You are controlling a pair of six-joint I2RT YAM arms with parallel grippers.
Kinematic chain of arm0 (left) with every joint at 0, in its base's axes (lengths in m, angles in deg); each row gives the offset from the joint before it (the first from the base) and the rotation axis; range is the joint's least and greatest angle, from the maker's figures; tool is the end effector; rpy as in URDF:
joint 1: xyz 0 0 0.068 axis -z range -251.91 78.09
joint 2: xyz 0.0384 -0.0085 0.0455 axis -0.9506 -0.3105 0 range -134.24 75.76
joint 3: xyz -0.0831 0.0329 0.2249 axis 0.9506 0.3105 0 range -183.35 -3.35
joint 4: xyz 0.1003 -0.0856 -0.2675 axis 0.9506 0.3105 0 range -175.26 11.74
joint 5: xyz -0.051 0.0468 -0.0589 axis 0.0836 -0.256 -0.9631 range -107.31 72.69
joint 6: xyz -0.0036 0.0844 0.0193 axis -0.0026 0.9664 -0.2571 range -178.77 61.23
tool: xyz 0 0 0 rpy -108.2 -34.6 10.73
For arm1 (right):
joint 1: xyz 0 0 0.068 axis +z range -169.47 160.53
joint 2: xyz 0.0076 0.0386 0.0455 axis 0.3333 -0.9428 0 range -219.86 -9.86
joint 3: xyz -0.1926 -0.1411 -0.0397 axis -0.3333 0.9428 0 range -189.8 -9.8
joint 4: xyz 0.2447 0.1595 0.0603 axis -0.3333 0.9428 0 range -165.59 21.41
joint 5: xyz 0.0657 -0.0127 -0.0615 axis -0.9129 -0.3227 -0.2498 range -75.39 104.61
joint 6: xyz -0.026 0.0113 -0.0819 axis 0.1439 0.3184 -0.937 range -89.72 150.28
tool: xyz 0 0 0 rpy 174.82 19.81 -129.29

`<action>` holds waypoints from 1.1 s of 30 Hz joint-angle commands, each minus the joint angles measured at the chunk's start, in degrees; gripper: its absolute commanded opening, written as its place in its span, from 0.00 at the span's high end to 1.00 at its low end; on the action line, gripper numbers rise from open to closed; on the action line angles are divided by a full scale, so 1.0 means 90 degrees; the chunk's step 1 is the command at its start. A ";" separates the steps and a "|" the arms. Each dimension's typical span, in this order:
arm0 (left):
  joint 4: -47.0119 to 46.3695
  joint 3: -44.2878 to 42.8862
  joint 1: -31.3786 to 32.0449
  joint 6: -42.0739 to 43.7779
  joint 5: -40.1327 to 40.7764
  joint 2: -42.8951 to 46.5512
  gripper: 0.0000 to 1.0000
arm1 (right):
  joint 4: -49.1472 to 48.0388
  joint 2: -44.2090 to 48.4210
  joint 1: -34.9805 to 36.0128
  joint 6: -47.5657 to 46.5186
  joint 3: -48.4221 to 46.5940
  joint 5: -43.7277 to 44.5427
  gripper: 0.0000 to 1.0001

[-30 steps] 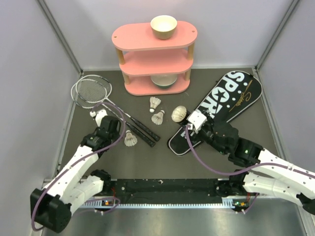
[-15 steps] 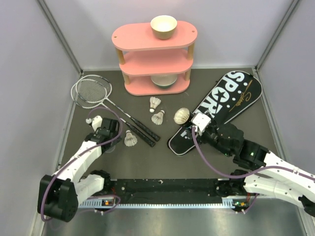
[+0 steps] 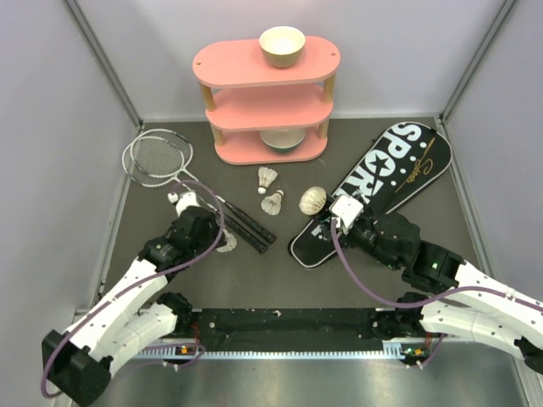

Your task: Pack up the badminton gear

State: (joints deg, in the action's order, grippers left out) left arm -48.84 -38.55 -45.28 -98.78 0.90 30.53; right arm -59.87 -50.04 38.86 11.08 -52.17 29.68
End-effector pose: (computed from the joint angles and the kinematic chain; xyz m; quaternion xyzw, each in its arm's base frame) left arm 0.2321 -0.0897 0.1814 -0.1651 0.9039 -0.0784 0.3868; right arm 0.1577 0.2176 0.2994 -0.4243 0.6580 0.1084 0.6126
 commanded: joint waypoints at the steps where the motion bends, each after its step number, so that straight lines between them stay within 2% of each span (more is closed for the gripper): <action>1: 0.0416 -0.0425 0.0605 -0.0443 0.0069 -0.0530 0.28 | -0.0273 0.0022 -0.0016 0.0112 0.0001 -0.0034 0.92; 3: 0.0144 -0.0260 0.0634 -0.0836 -0.0807 -0.0589 0.28 | -0.0282 0.0022 -0.0016 0.0122 0.0010 -0.0053 0.92; 5: -0.0588 0.0245 0.0664 -0.1606 -0.1105 -0.0250 0.28 | -0.0282 0.0022 -0.0016 0.0141 0.0020 -0.0063 0.92; 8: -0.1331 0.1075 0.0664 -0.2992 -0.0902 0.0568 0.27 | -0.0302 0.0021 -0.0016 0.0141 0.0020 -0.0112 0.92; 9: -0.1468 0.1243 0.0664 -0.3692 -0.0708 0.0785 0.24 | -0.0321 0.0012 -0.0016 0.0141 0.0020 -0.0122 0.92; 12: -0.2297 0.1908 0.0664 -0.4313 -0.0472 0.1509 0.12 | -0.0331 0.0012 -0.0016 0.0161 0.0049 -0.0122 0.92; 15: -0.2573 0.2299 0.0654 -0.5345 0.0103 0.1774 0.09 | -0.0341 0.0021 -0.0016 0.0190 0.0050 -0.0170 0.92; 18: -0.3079 0.2514 0.0664 -0.5874 0.0359 0.1648 0.19 | -0.0341 0.0012 -0.0016 0.0180 0.0040 -0.0180 0.93; 24: -0.3519 0.2564 0.0654 -0.6774 0.0417 0.0652 0.27 | -0.0400 0.0021 -0.0016 0.0210 0.0089 -0.0161 0.93; 27: -0.3656 0.2534 0.0654 -0.7018 0.0583 0.0183 0.34 | -0.0390 0.0041 -0.0025 0.0210 0.0079 -0.0161 0.93; 28: -0.3666 0.2505 0.0654 -0.7068 0.0641 -0.0011 0.36 | -0.0390 0.0070 -0.0016 0.0190 0.0079 -0.0151 0.93; 30: -0.3657 0.2456 0.0654 -0.7078 0.0885 -0.0169 0.44 | -0.0390 0.0090 -0.0016 0.0190 0.0079 -0.0151 0.93; 33: -0.3754 0.2329 0.0654 -0.6777 0.1245 -0.0306 0.47 | -0.0380 0.0070 -0.0016 0.0200 0.0089 -0.0171 0.93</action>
State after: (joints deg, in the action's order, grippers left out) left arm -78.72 -16.02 -39.46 -159.50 5.60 29.02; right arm -60.37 -50.09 38.86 11.52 -51.43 28.26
